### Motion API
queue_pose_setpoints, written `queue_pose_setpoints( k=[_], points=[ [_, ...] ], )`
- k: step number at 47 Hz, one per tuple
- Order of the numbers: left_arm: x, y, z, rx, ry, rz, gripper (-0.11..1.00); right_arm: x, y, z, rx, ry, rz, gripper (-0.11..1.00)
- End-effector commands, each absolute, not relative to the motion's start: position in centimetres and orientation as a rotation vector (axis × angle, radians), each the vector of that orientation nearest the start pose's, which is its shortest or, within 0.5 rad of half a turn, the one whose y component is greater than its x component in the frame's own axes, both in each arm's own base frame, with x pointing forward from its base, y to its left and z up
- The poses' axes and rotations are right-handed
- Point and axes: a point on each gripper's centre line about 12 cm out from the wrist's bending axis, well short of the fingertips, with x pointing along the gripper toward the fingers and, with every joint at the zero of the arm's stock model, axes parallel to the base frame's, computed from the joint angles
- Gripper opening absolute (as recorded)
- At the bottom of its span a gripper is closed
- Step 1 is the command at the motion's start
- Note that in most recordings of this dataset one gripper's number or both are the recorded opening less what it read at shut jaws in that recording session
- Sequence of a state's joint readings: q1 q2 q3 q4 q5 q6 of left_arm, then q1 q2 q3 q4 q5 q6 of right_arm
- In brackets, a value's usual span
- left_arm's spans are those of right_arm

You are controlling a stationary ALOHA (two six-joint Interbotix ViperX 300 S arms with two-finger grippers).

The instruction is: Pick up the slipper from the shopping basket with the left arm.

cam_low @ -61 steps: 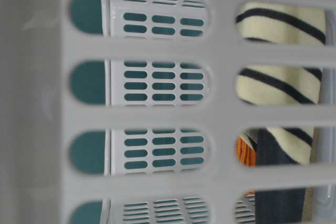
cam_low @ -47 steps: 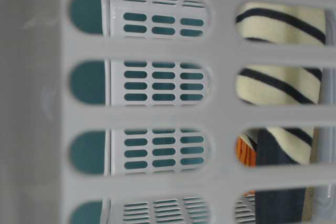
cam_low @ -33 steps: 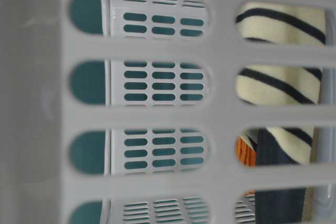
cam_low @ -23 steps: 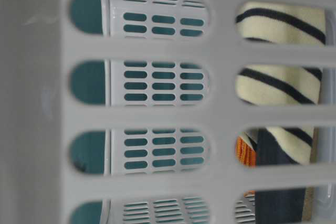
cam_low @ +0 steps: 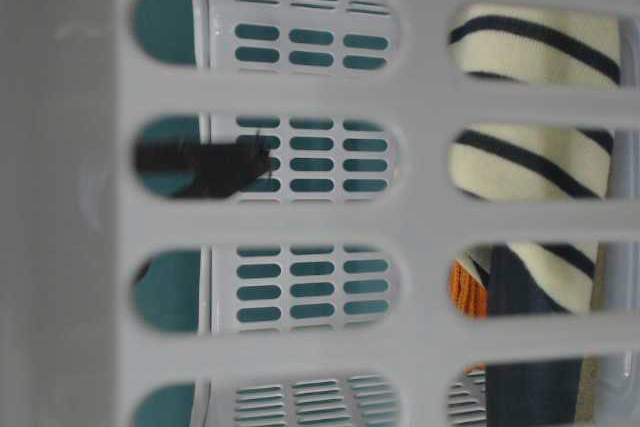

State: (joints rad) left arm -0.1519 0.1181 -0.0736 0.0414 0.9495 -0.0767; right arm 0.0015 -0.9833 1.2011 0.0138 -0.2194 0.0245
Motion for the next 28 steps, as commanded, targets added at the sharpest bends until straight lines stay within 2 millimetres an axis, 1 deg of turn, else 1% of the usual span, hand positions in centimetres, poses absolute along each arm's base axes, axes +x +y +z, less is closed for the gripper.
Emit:
queue_pose_setpoints(
  k=[1, 6, 8, 11, 16, 28],
  points=[
    [46.2, -7.0, 31.2, 0.032, 0.979, -0.079, 0.41, 19.5, 0.2, 28.1, 0.044, -0.009, 0.007, 0.0],
    [47.0, -7.2, 30.2, 0.031, 1.014, -0.074, 0.73, 19.5, 0.2, 28.0, 0.044, -0.006, 0.008, 0.0],
    [47.4, -7.2, 29.8, 0.032, 1.024, -0.073, 0.82, 19.5, 0.2, 27.9, 0.044, -0.004, 0.008, 0.0],
    [47.7, -7.2, 29.3, 0.035, 1.034, -0.073, 0.9, 19.5, 0.2, 27.9, 0.044, -0.006, 0.01, 0.0],
    [48.0, -7.3, 27.8, 0.037, 1.069, -0.071, 0.91, 19.5, 0.2, 27.9, 0.046, -0.006, 0.01, 0.0],
    [48.4, -7.3, 22.9, 0.042, 1.175, -0.058, 0.91, 19.5, 0.3, 27.7, 0.044, 0.0, 0.016, 0.0]
  ],
)
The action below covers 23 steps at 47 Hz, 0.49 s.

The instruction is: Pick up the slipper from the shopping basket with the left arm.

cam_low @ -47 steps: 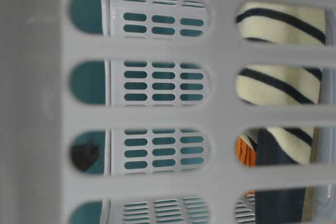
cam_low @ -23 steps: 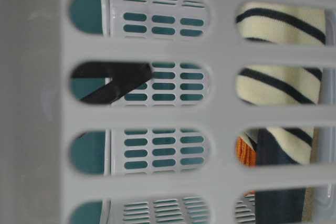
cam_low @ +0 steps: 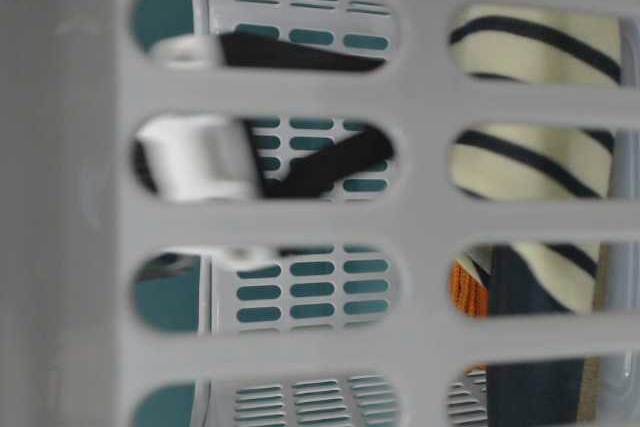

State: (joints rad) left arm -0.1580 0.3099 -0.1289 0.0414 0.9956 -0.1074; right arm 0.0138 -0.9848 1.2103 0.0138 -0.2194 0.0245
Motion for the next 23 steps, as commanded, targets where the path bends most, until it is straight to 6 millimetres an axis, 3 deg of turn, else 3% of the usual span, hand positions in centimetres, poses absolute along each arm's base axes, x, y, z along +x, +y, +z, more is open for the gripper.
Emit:
queue_pose_setpoints(
  k=[1, 7, 15, 18, 23],
  points=[
    [48.3, -7.3, 22.4, 0.043, 1.189, -0.057, 0.91, 19.5, 0.3, 27.7, 0.044, 0.002, 0.016, 0.0],
    [47.9, -7.0, 20.5, 0.035, 1.232, -0.043, 0.91, 19.5, 0.4, 27.7, 0.047, 0.002, 0.017, 0.0],
    [47.8, -6.6, 19.9, 0.025, 1.209, -0.037, 0.89, 19.5, 0.5, 27.7, 0.046, 0.001, 0.022, 0.0],
    [47.8, -6.6, 19.9, 0.024, 1.209, -0.036, 0.83, 19.5, 0.5, 27.6, 0.046, 0.004, 0.023, 0.0],
    [47.7, -6.8, 20.6, 0.03, 1.197, -0.043, 0.6, 19.5, 0.5, 27.6, 0.047, 0.002, 0.025, 0.0]
  ],
)
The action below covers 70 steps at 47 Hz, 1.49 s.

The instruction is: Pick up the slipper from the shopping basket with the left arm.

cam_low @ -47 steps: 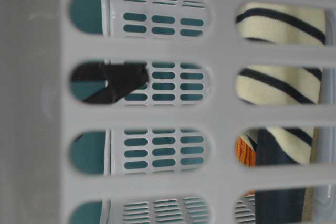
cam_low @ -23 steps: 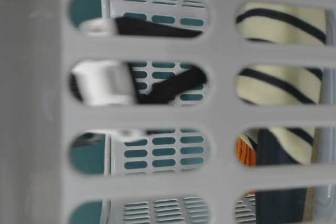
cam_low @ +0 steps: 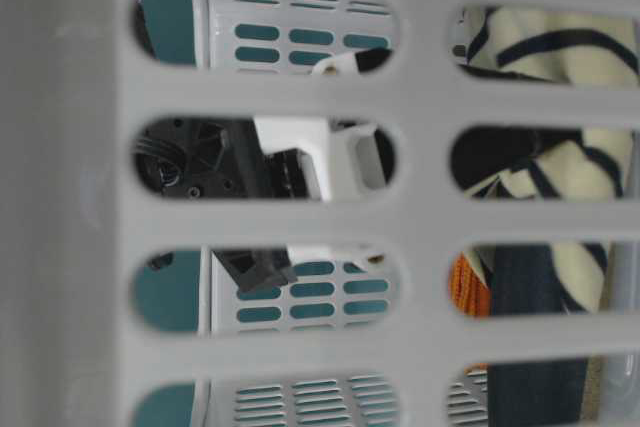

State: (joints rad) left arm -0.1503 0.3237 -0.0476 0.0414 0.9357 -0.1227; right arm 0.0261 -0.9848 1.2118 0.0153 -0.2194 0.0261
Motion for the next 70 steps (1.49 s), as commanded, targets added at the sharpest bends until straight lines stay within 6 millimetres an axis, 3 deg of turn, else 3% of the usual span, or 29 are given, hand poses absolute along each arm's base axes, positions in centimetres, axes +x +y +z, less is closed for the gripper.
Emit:
queue_pose_setpoints(
  k=[1, 7, 11, 34, 38, 53, 70],
  points=[
    [47.7, -6.9, 20.8, 0.03, 1.194, -0.045, 0.54, 19.5, 0.5, 27.6, 0.046, 0.004, 0.025, 0.0],
    [47.5, -6.8, 23.0, 0.035, 1.163, -0.051, 0.21, 19.5, 0.5, 27.6, 0.047, 0.002, 0.025, 0.0],
    [47.4, -6.8, 24.9, 0.032, 1.145, -0.051, 0.06, 19.5, 0.5, 27.6, 0.047, 0.002, 0.025, 0.0],
    [46.5, -6.6, 39.7, 0.043, 1.097, -0.054, 0.06, 19.4, 0.5, 27.6, 0.05, 0.004, 0.024, 0.0],
    [46.5, -6.5, 41.5, 0.044, 1.101, -0.051, 0.06, 19.4, 0.5, 27.6, 0.05, 0.004, 0.024, 0.0],
    [47.2, -5.8, 42.8, 0.036, 1.152, -0.027, 0.06, 19.4, 0.5, 27.5, 0.048, 0.005, 0.024, 0.0],
    [47.4, -5.5, 42.0, 0.033, 1.175, -0.019, 0.06, 19.4, 0.5, 27.4, 0.048, 0.008, 0.024, 0.0]
  ],
)
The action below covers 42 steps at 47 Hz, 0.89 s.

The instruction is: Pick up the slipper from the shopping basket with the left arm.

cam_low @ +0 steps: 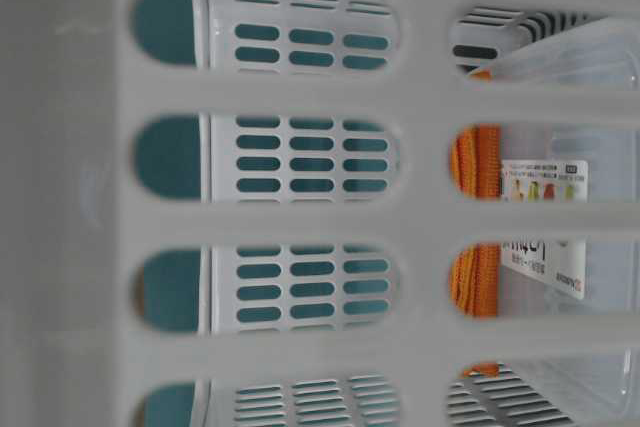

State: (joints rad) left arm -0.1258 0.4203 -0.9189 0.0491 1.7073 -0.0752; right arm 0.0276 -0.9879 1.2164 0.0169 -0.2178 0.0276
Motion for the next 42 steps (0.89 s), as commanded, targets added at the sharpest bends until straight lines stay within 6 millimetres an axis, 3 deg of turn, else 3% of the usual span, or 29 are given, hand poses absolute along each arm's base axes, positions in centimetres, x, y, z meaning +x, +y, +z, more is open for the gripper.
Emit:
queue_pose_setpoints(
  k=[1, 16, 22, 42],
  points=[
    [47.4, -5.4, 41.9, 0.033, 1.18, -0.017, 0.06, 19.4, 0.5, 27.4, 0.048, 0.01, 0.024, 0.0],
    [48.4, -5.3, 38.5, 0.035, 1.189, -0.014, 0.06, 19.3, 0.5, 27.5, 0.047, 0.005, 0.025, 0.0],
    [47.6, -4.9, 37.3, 0.026, 1.222, -0.002, 0.06, 19.3, 0.5, 27.5, 0.049, 0.004, 0.024, 0.0],
    [47.1, -5.0, 37.2, 0.029, 1.201, -0.008, 0.06, 19.3, 0.5, 27.6, 0.049, 0.002, 0.024, 0.0]
  ],
)
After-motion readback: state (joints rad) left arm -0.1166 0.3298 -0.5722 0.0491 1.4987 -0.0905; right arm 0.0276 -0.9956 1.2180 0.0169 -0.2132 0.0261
